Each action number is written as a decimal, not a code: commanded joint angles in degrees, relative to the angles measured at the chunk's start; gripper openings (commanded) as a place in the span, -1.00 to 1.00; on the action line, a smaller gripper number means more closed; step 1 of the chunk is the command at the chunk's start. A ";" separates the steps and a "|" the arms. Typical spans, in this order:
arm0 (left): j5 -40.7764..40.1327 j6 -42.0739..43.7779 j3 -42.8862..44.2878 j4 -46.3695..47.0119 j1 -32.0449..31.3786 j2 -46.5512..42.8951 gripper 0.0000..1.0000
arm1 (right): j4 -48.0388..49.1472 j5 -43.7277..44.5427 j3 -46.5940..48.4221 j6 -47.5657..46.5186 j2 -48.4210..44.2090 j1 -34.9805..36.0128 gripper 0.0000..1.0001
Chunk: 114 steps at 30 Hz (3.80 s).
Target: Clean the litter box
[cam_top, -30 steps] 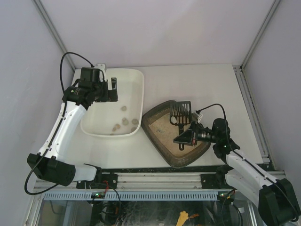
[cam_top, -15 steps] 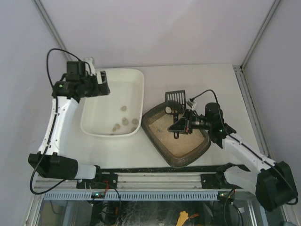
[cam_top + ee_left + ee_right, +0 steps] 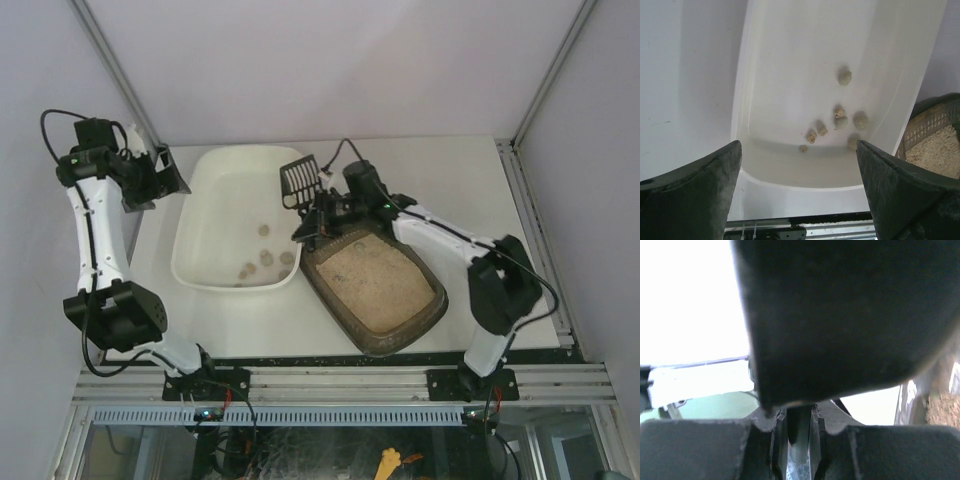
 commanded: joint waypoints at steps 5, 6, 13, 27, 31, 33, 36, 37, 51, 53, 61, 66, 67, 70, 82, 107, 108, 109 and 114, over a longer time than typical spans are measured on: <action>10.96 1.92 2.02 -1.75 7.99 -0.29 1.00 | -24.24 16.41 28.78 -15.82 18.63 10.08 -1.00; 12.03 1.97 0.28 -0.51 8.55 -1.37 1.00 | -27.79 19.26 31.81 -17.97 20.39 11.37 -1.00; 11.08 4.48 -10.58 7.35 9.36 -9.35 1.00 | -42.40 43.66 42.39 -27.13 25.52 18.87 -1.00; 12.07 15.59 -13.98 5.66 9.11 -14.75 0.99 | -50.29 75.73 45.66 -37.84 25.53 27.56 -1.00; 10.54 15.42 -14.55 5.92 8.97 -15.65 0.99 | -50.62 75.98 45.99 -37.56 25.06 27.70 -1.00; 10.11 14.97 -15.21 7.11 8.87 -16.90 0.99 | -50.19 74.97 45.99 -37.69 24.40 27.73 -1.00; 9.45 14.55 -15.29 7.56 8.38 -18.26 0.99 | -49.85 73.54 45.95 -38.81 24.14 27.74 -1.00; 9.05 14.42 -15.29 7.43 8.11 -18.42 0.99 | -49.84 73.45 45.90 -39.25 24.21 27.74 -1.00; 7.71 16.96 -12.54 6.48 -15.35 -15.54 0.99 | -46.64 69.49 22.75 -28.90 -2.93 23.37 -1.00; 10.22 18.53 -10.31 6.20 -19.55 -13.07 0.99 | -47.21 62.57 16.51 -24.93 -9.68 20.92 -1.00; 12.41 17.85 -0.15 9.85 -34.66 5.81 0.99 | -52.74 41.00 0.73 -11.36 -29.58 14.20 -1.00; 21.14 20.64 11.34 5.91 -41.11 20.46 1.00 | -60.65 34.92 -0.69 -2.75 -32.01 12.90 -1.00; 22.41 21.48 13.40 5.13 -42.23 22.68 0.99 | -61.30 33.30 -1.52 -0.97 -32.32 13.01 -1.00; 22.60 27.56 19.22 0.61 -46.66 27.90 0.99 | -63.11 31.85 -2.79 1.67 -33.38 13.76 -1.00; 0.49 29.09 -2.06 17.77 -53.34 25.02 0.99 | -60.28 30.99 -9.47 2.26 -45.71 6.69 -1.00; -5.98 36.15 -5.41 13.54 -54.84 27.06 0.99 | -53.83 26.96 -16.58 0.76 -49.20 4.81 -1.00; -5.84 36.64 -5.31 12.89 -54.84 27.03 0.99 | -53.80 26.78 -16.71 0.63 -49.20 4.56 -1.00; -5.66 37.05 -5.13 12.32 -54.88 27.01 0.99 | -53.80 26.66 -16.94 0.51 -49.20 4.34 -1.00; -6.54 37.19 -2.87 10.44 -54.84 28.50 0.99 | -53.39 26.59 -17.69 0.08 -49.50 3.57 -1.00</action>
